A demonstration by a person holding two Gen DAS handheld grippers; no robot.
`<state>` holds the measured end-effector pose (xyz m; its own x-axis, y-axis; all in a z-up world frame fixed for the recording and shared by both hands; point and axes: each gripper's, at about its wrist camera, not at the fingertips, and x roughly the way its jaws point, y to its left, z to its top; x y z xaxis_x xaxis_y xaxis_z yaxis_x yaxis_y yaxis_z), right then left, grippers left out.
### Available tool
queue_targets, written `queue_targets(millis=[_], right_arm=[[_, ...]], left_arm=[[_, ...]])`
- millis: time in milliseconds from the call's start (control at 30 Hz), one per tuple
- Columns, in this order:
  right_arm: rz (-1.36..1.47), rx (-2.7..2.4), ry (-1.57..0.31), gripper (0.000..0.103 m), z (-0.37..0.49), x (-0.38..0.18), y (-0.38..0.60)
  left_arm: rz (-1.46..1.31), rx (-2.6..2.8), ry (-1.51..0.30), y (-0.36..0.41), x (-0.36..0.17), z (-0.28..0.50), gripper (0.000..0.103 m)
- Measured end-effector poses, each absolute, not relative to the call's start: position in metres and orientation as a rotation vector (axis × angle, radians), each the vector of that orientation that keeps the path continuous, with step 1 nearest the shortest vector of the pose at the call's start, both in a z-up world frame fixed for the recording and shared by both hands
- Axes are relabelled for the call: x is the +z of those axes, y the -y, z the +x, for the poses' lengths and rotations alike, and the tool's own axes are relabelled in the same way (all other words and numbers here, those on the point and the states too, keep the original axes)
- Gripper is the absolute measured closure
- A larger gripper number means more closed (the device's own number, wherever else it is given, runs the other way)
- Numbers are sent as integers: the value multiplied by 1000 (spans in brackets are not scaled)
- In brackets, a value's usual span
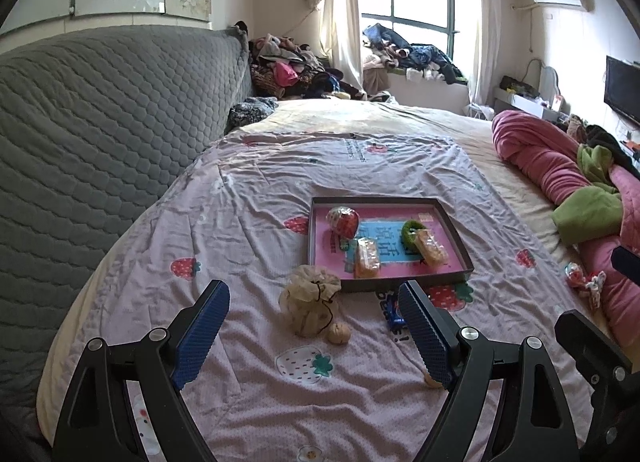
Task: Organize objects
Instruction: 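Withdraw both open tools from the tray back toward the remaining items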
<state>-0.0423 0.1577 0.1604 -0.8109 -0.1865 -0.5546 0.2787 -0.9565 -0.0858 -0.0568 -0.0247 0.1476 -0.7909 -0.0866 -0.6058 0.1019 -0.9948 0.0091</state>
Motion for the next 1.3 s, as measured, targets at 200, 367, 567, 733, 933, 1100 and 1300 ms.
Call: queue_targets(millis=[200, 367, 567, 733, 933, 1100, 1300], right_arm=[[850, -2762, -249, 1, -43, 149, -159], [881, -2753, -254, 1, -45, 135, -162], [926, -2740, -257, 1, -48, 117, -162], [970, -2722, -272, 1, -53, 100, -161], [1013, -2701, -282, 1, -55, 77, -160], [1061, -2677, -289, 1, -57, 56, -160], [1092, -2658, -280, 1, -64, 34, -161]], left_arm=[[1004, -2873, -35, 24, 133, -61, 16], [1041, -2872, -35, 21, 119, -64, 16], [1076, -2863, -20, 18, 102, -68, 16], [1112, -2857, -16, 15, 85, -73, 16], [1154, -2851, -19, 12, 62, -79, 16], [1179, -2848, -18, 10, 42, -85, 16], [1217, -2831, -19, 9, 17, -96, 16]])
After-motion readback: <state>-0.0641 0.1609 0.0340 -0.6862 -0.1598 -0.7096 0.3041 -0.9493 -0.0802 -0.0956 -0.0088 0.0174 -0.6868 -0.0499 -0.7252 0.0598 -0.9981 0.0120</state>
